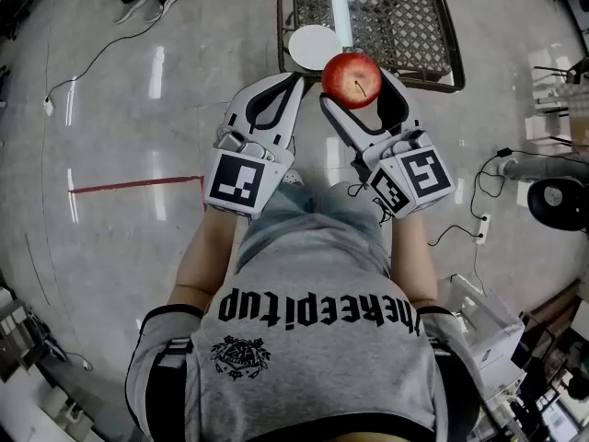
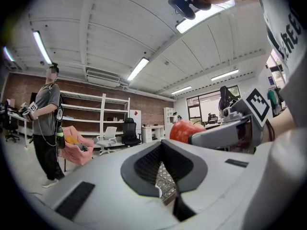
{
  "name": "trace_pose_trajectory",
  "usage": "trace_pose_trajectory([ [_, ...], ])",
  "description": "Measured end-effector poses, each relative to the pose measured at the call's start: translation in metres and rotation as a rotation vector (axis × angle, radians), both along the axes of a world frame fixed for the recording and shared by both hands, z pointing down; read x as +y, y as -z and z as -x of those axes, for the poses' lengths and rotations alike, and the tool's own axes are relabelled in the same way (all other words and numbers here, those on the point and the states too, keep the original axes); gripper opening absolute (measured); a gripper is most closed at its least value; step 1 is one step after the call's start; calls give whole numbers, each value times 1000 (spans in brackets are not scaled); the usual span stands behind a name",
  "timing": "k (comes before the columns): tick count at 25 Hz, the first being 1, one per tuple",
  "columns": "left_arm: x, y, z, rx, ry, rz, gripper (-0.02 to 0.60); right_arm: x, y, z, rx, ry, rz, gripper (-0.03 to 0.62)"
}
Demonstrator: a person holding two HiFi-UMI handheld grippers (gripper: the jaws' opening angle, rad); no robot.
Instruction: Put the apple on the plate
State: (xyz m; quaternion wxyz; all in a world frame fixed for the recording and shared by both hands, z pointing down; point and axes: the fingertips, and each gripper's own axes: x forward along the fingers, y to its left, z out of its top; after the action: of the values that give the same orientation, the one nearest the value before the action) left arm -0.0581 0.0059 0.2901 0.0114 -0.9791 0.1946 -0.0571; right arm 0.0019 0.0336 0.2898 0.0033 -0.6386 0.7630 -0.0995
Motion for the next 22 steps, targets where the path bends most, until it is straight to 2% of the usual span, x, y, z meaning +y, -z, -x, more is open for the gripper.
trace_pose_trajectory([
  [10, -12, -9, 2, -4, -4, 35, 29, -12, -3, -1, 58, -16, 22, 403],
  [22, -37, -12, -15, -11, 72, 7, 29, -42, -13, -22, 47, 57, 25, 403],
])
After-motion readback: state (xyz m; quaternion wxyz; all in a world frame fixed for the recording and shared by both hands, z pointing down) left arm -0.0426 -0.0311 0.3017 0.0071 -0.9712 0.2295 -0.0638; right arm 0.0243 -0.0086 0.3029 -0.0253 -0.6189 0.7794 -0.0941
